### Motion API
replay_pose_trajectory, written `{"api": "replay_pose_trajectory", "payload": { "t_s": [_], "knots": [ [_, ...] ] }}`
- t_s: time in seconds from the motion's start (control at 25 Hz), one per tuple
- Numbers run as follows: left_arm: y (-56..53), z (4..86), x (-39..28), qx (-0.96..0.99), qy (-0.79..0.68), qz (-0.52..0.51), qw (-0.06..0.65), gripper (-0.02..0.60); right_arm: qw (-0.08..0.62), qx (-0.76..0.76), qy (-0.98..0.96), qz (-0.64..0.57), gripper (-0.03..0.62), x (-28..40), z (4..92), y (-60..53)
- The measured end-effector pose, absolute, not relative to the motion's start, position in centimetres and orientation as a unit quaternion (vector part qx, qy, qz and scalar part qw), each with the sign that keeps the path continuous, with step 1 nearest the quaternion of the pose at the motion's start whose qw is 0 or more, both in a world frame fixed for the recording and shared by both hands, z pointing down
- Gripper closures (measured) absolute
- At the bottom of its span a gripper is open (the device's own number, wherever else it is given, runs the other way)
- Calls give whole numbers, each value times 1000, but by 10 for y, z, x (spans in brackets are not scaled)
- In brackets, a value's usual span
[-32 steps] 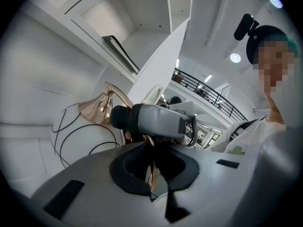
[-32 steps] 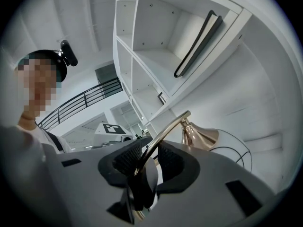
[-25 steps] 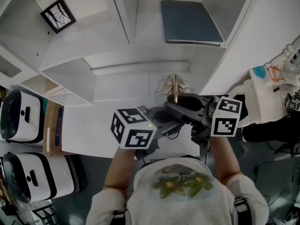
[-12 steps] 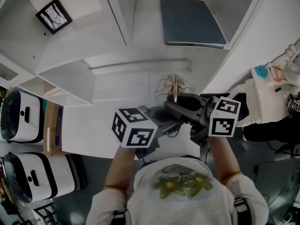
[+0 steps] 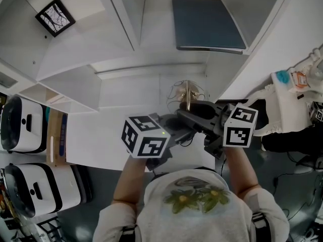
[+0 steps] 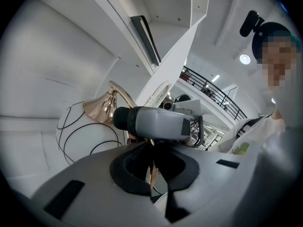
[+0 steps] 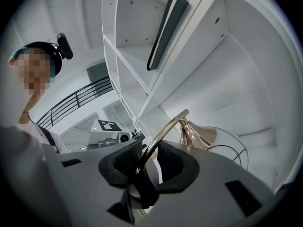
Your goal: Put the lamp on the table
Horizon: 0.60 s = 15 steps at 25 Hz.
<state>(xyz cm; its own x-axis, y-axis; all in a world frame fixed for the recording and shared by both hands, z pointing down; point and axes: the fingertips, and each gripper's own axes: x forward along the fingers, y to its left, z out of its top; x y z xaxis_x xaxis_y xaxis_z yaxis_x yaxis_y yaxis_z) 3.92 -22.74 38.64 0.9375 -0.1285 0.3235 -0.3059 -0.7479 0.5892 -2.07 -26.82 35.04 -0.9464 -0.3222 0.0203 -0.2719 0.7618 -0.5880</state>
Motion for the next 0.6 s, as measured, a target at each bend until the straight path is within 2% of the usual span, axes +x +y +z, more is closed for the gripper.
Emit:
{"api": "replay_pose_trajectory", "payload": {
  "t_s": [0.6],
  "knots": [
    [-235, 401, 36, 918, -129, 130, 352, 543, 34, -155, 934, -321, 477, -24, 367, -274]
  ]
}}
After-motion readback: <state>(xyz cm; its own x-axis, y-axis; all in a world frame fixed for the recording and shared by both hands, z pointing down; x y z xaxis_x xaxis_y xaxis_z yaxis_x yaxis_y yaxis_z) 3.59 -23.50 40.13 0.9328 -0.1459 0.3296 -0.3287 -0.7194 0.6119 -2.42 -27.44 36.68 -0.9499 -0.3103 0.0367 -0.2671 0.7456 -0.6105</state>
